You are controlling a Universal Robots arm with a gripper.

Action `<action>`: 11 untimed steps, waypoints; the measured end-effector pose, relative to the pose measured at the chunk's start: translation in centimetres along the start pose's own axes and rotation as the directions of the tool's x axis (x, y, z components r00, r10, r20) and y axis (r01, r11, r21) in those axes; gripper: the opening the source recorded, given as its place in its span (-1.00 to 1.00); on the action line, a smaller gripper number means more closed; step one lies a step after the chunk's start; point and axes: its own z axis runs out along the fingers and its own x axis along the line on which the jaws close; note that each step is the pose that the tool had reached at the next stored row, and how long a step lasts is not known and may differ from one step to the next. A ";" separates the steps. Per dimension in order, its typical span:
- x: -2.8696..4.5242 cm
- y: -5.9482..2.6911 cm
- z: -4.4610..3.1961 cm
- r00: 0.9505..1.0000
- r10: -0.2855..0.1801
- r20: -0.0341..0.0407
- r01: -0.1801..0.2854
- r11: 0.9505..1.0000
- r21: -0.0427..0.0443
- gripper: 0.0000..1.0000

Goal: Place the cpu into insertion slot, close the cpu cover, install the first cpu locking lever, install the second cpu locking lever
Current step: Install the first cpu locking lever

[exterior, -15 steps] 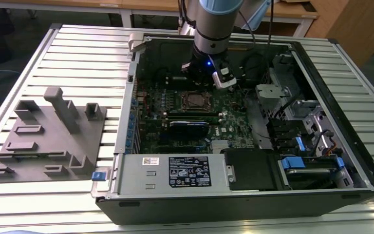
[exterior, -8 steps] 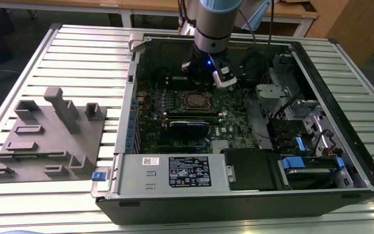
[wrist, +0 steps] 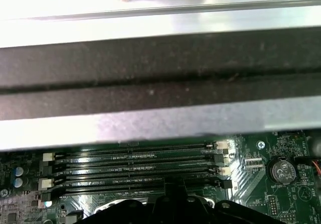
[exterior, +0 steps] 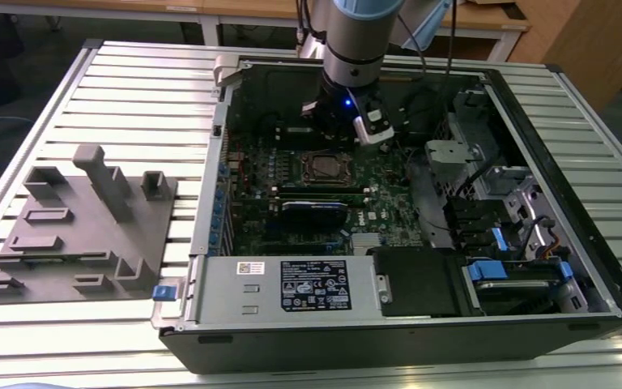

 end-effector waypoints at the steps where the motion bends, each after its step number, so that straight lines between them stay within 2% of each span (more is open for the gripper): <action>1: 0.00 0.00 0.00 1.000 0.006 0.001 -0.006 1.000 0.000 -0.79; 11: 0.03 0.22 0.10 0.997 0.073 0.015 -0.073 0.997 0.000 -0.79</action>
